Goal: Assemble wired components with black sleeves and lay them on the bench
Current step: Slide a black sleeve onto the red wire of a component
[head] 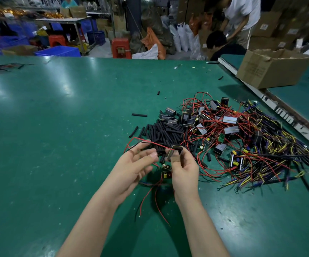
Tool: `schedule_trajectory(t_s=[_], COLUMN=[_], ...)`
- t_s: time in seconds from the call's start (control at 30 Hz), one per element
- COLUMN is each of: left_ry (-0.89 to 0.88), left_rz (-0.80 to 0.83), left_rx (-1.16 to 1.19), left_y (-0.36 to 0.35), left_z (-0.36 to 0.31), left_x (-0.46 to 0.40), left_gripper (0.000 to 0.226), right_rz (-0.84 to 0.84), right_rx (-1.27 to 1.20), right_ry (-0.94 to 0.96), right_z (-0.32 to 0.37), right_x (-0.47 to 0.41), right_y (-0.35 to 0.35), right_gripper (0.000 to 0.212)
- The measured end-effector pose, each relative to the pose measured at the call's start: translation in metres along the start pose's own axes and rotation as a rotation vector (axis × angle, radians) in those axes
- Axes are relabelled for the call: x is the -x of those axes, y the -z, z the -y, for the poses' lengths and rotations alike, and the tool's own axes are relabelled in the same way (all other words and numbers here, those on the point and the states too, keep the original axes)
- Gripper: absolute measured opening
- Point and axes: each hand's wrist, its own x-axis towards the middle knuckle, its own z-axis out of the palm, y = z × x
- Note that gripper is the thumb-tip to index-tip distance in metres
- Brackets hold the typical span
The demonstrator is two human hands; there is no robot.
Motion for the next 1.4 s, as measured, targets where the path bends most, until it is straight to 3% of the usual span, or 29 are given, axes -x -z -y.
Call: schedule_trajectory(t_s=[0.13,0.23,0.47,0.63,0.7,0.8,0.97,1.1,1.2,1.33,1.4], left_ry=[-0.002,-0.043,-0.174,-0.153,-0.123,-0.116,-0.13,-0.121,-0.067,-0.059,-0.027], left_rz=[-0.032,-0.038,-0.061,-0.181,-0.186,-0.151,-0.094,-0.09,-0.073,-0.149,-0.187], left_rx=[0.339,0.434,0.252,0.17,0.12,0.037,-0.015,-0.177,-0.115,0.044,0.087], left_y=[0.0,-0.001,-0.005,-0.001,0.003,0.005,0.005,0.01,0.011,0.018,0.023], left_z=[-0.007,-0.016,-0.036,-0.04,-0.044,-0.047,-0.047,-0.046,-0.049,-0.057,-0.059], left_x=[0.006,0.006,0.0,-0.004,-0.006,-0.008,-0.006,-0.005,-0.006,-0.004,-0.002], left_gripper=[0.037,0.03,0.022,0.017,0.018,0.018,0.02,0.026,0.026,0.027,0.027], right_rz=[-0.017,-0.053,-0.001,0.319,0.373,0.383,0.54,0.511,0.533,0.388,0.255], right_rx=[0.069,0.076,0.05,-0.016,0.032,0.095,0.2,0.351,0.391,0.191,0.008], right_ry=[0.029,0.03,-0.01,-0.285,-0.316,-0.175,0.007,0.107,0.164,0.032,-0.153], right_z=[0.001,0.003,0.014,0.035,0.046,0.063,0.076,0.075,0.079,0.091,0.098], right_x=[0.002,0.002,0.003,-0.002,-0.008,-0.013,-0.011,-0.01,-0.014,-0.024,-0.031], right_y=[0.0,0.001,0.001,0.013,0.017,0.009,-0.023,-0.034,-0.038,-0.039,-0.037], right_gripper=[0.017,0.012,0.013,0.014,0.02,0.015,0.014,0.008,0.003,0.012,0.016])
